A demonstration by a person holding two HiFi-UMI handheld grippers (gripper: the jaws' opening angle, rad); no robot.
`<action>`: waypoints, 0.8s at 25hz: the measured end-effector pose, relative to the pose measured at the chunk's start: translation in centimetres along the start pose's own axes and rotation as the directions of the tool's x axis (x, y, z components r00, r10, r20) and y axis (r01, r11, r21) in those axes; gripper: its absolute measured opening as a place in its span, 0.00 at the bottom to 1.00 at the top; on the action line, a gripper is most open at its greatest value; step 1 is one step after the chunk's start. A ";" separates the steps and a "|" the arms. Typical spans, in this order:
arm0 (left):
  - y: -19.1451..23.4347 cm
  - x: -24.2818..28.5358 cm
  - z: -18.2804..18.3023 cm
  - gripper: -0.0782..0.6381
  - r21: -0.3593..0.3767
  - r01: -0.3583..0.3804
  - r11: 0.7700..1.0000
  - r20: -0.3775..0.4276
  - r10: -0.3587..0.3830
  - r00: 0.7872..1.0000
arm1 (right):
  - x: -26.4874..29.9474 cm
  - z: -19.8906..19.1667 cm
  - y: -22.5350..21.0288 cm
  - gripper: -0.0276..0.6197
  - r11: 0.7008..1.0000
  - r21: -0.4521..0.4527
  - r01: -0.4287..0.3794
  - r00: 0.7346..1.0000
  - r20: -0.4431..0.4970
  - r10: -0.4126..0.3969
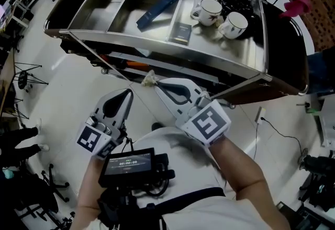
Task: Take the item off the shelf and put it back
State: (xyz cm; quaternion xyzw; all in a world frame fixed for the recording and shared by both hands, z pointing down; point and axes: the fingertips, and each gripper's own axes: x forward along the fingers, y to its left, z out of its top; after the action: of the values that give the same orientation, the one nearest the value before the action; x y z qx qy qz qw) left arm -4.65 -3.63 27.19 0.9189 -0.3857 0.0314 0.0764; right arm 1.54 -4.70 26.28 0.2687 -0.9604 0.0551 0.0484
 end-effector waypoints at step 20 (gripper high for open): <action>-1.2 0.9 0.2 0.12 0.026 0.020 0.999 -0.010 -0.020 1.000 | -0.5 0.1 0.1 0.05 1.000 0.004 -0.022 1.000 0.016 0.022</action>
State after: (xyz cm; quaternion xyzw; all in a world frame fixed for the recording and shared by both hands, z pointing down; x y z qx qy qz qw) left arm -3.13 -3.49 27.01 0.9235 -0.3756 0.0401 0.0666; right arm 1.91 -4.41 26.07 0.2588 -0.9635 0.0556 0.0393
